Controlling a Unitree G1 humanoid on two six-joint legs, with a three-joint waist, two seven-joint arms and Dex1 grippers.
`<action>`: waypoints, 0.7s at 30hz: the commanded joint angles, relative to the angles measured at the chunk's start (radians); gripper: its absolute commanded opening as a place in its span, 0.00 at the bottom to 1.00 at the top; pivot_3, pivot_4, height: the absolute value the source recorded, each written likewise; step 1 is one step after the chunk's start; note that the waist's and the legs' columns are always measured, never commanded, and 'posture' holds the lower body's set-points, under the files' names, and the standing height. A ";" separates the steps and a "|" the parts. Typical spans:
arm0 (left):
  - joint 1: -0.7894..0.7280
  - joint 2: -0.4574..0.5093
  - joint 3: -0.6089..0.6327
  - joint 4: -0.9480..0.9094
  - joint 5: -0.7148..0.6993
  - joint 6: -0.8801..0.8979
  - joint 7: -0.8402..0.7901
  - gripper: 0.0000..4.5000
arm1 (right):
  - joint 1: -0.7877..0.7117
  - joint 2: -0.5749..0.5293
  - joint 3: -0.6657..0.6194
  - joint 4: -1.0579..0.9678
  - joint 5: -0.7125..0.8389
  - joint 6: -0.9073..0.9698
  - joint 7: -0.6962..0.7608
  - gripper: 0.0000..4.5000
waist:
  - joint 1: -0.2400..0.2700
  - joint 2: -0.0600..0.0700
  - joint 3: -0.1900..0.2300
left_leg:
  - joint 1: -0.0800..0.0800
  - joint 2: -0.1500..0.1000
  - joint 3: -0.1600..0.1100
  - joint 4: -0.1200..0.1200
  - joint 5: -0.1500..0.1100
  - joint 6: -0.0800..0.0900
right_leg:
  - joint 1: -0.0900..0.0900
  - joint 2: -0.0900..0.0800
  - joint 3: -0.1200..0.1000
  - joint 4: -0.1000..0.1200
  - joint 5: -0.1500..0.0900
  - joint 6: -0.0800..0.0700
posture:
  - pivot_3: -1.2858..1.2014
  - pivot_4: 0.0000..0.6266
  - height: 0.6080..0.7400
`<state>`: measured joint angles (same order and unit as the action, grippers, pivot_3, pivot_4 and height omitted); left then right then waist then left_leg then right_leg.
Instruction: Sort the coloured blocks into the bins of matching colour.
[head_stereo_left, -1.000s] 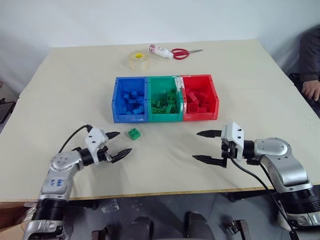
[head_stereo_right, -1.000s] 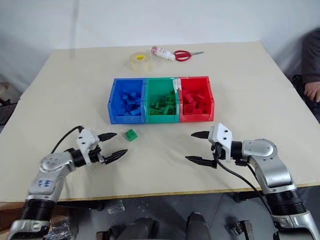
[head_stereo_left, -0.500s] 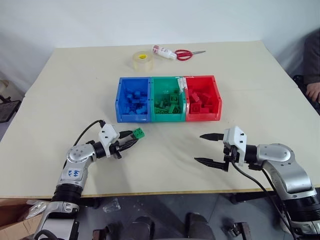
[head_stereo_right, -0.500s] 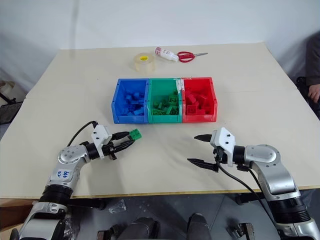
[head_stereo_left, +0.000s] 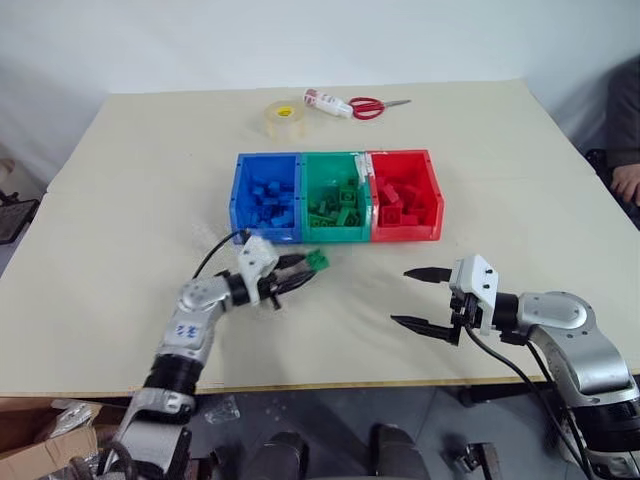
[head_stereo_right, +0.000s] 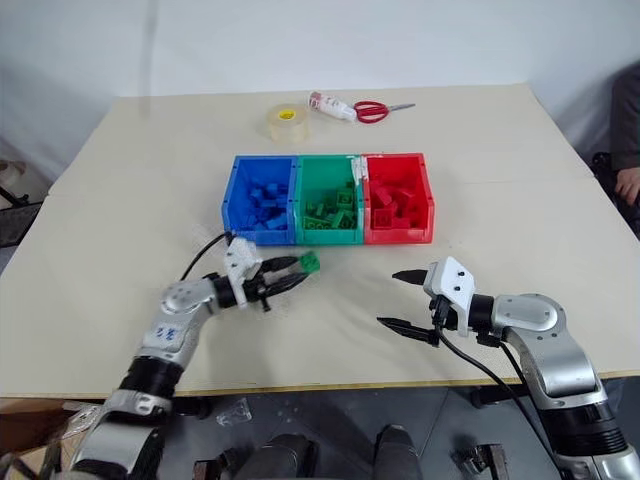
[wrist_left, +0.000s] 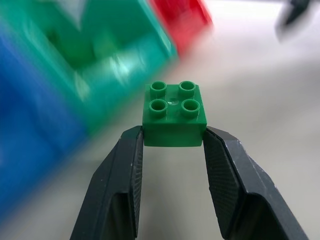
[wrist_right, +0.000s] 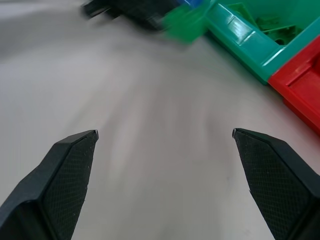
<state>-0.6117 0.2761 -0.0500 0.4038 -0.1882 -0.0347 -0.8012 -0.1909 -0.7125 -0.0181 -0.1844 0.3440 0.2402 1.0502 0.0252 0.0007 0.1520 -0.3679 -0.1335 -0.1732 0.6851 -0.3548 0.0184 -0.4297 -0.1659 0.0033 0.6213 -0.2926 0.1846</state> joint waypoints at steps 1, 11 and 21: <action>-0.131 -0.048 0.015 0.073 0.015 -0.002 0.082 0.40 | 0.021 -0.002 -0.039 -0.059 0.025 0.005 -0.027 1.00 | -0.001 0.000 0.000 | 0.000 0.000 0.000 0.000 0.000 0.000 | 0.000 0.000 0.000 0.000 0.000 0.000 | 0.52 0.24 1.00; -0.324 -0.086 0.036 0.296 0.038 -0.083 0.145 0.99 | 0.089 -0.007 -0.075 -0.122 0.035 0.023 -0.075 1.00 | -0.004 -0.002 0.001 | 0.000 0.000 0.002 -0.001 0.000 0.000 | -0.002 0.000 0.000 0.000 0.000 0.001 | 0.52 0.24 1.00; -0.050 0.120 0.086 -0.094 -0.115 0.030 -0.135 0.99 | 0.055 -0.017 -0.066 -0.077 0.038 0.016 -0.051 1.00 | -0.021 -0.002 0.001 | 0.000 0.001 0.002 -0.002 0.000 0.000 | -0.003 0.000 0.001 0.000 0.001 0.001 | 0.52 0.24 1.00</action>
<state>-0.6875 0.3723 0.0049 0.3997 -0.2519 -0.0196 -0.8899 -0.1215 -0.7178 -0.0674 -0.2588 0.3651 0.2661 0.9866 0.0044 -0.0012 0.1530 -0.3681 -0.1327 -0.1713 0.6830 -0.3549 0.0185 -0.4326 -0.1657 0.0046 0.6217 -0.2920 0.1856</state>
